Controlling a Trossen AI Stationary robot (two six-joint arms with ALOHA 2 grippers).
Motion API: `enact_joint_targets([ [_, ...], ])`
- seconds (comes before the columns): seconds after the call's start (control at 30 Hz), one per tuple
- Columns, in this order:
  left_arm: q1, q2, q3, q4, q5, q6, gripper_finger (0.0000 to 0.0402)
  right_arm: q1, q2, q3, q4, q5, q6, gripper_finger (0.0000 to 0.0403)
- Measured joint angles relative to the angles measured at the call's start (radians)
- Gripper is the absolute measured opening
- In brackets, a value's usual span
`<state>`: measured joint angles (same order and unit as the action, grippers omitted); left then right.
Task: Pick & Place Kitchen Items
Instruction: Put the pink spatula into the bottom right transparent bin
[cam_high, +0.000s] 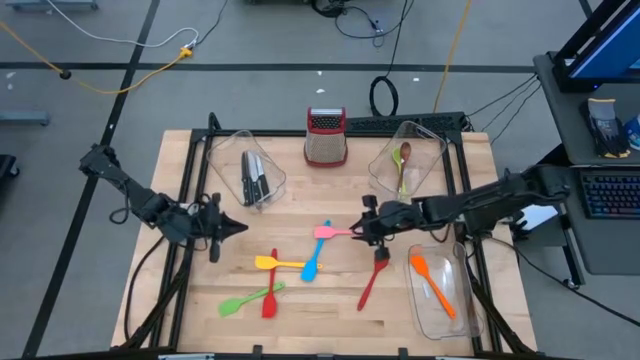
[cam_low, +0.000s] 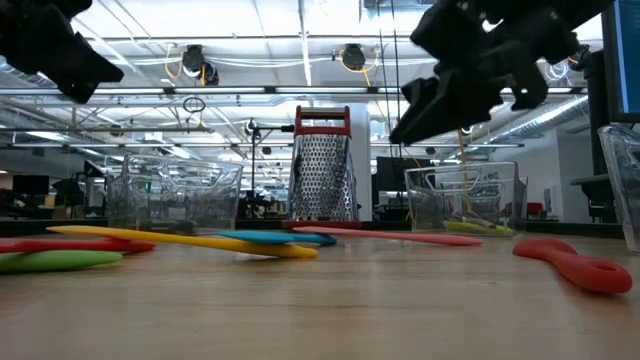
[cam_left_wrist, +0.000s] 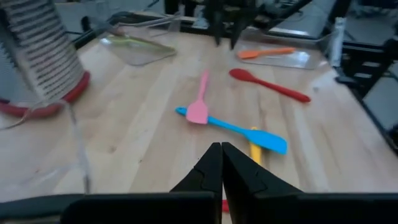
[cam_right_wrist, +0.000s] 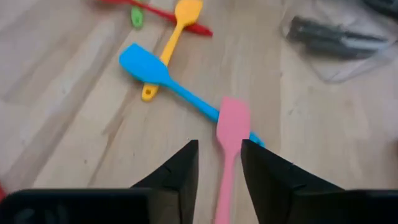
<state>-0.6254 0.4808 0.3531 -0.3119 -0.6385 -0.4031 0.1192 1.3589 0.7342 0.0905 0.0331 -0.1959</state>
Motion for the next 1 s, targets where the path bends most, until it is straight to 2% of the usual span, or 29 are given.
enact_joint_targets([
  [0.2,0.012,0.003,0.0,0.039,0.056,0.008,0.0004,-0.001,0.107,0.048,-0.016,0.073,0.0,0.016],
  [0.5,0.06,0.017,0.0,0.128,0.167,0.117,0.0003,-0.011,0.236,0.173,-0.14,0.078,0.0,0.0214],
  [0.63,0.078,0.016,-0.001,0.123,0.176,0.13,0.0008,-0.011,0.279,0.207,-0.206,0.128,0.038,0.0225],
  [0.87,0.09,0.016,-0.084,0.179,0.202,0.095,0.0002,-0.015,0.345,0.242,-0.238,0.128,0.064,0.0227],
  [1.0,0.089,0.014,-0.128,0.221,0.203,0.086,0.0013,-0.023,0.367,0.276,-0.249,0.128,0.064,0.0229],
])
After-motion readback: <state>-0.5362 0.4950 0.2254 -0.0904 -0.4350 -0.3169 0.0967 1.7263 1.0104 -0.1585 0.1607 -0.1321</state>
